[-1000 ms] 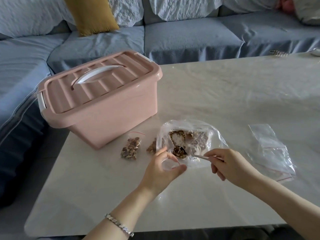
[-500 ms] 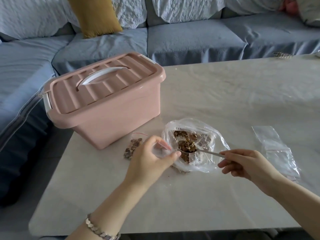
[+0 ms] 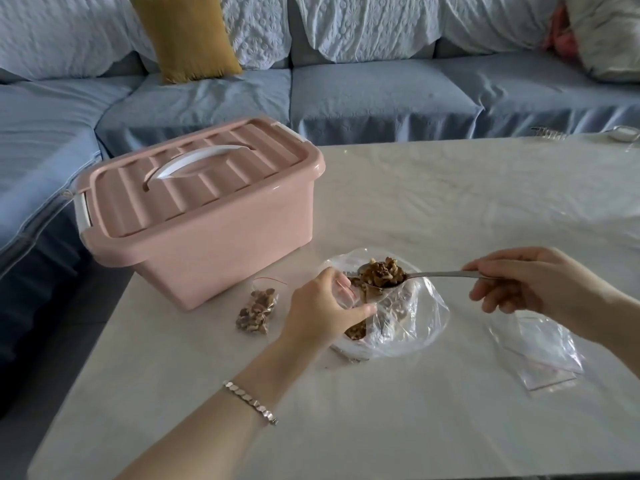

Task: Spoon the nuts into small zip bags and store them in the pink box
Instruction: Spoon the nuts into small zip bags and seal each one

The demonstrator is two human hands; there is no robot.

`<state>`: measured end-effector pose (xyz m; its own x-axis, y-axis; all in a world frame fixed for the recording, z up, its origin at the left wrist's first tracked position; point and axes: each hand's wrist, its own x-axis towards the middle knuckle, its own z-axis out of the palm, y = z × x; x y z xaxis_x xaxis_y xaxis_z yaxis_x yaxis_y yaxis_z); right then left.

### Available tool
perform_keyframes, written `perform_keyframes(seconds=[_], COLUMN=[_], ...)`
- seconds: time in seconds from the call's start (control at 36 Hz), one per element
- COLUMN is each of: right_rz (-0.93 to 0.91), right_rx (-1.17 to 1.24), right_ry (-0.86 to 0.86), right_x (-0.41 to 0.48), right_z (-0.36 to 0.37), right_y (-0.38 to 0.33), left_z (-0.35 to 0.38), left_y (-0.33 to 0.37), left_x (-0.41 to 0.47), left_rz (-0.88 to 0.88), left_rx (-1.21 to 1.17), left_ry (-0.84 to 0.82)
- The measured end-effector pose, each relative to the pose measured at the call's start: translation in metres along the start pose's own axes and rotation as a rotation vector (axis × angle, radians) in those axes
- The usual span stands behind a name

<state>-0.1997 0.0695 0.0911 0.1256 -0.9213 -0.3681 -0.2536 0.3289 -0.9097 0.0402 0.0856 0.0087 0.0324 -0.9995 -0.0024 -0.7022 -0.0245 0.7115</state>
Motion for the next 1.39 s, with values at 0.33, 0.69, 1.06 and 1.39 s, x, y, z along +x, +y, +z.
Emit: perform_keyframes(seconds=[0.33,0.69,1.06,1.39], right_rz=[-0.002,-0.466,-0.527,-0.661], right_rx=[-0.191,-0.742,-0.54,-0.679], right_ry=[-0.108,-0.02,0.293,0.255], right_x=[0.006,-0.022,-0.013,-0.003], right_z=[0.02,0.068,0.036,0.071], right_y=[-0.022,-0.061,0.038,0.072], left_z=[0.006,0.014,-0.003,0.0], left_y=[0.006,0.001,-0.029,-0.029], left_x=[-0.001,-0.009,-0.027,-0.027], left_rz=[0.039,-0.054,-0.269,-0.315], left_rx=[0.14,-0.023,-0.245,-0.226], left_ry=[-0.011,0.094,0.215,-0.011])
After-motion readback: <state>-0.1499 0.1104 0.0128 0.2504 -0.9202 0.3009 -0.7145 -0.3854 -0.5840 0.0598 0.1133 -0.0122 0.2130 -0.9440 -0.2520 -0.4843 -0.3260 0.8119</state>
